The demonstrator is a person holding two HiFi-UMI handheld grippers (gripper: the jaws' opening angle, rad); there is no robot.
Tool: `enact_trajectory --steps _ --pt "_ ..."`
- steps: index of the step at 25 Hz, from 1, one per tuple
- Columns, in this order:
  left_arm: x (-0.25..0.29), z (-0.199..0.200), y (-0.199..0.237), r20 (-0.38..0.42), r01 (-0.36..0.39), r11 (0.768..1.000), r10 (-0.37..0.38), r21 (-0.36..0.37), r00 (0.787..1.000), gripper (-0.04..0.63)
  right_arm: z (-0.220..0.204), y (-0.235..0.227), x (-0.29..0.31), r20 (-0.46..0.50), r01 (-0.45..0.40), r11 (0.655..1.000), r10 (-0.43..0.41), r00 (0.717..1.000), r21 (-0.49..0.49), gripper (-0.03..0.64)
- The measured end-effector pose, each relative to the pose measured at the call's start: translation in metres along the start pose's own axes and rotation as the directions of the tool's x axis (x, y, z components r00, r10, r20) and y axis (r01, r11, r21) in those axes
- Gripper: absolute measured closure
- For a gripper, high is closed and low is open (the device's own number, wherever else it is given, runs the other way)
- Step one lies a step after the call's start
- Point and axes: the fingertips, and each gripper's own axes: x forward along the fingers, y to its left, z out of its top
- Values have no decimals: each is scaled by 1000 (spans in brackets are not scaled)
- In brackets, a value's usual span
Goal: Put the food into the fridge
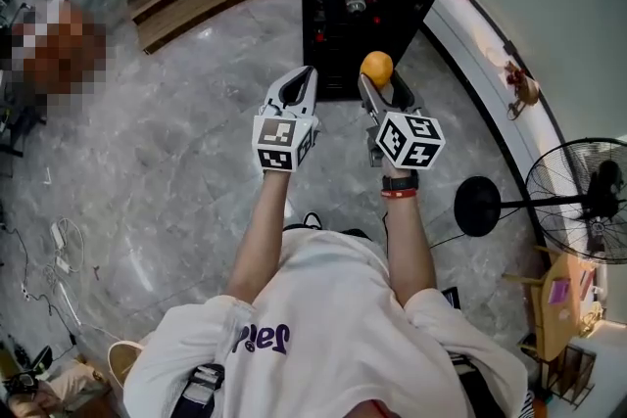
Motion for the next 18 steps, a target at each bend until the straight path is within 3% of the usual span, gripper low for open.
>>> enact_trajectory --steps 6,12,18 --pt "11 -9 39 -20 -92 992 95 89 995 578 -2 2 32 -11 13 999 -14 1000 -46 314" --pt "30 -20 55 -41 -100 991 104 84 994 578 -4 -13 60 -18 27 992 -29 999 -125 314" --pt "59 -25 65 -27 -109 991 111 72 993 578 -8 -34 97 -34 30 992 -35 999 -124 315"
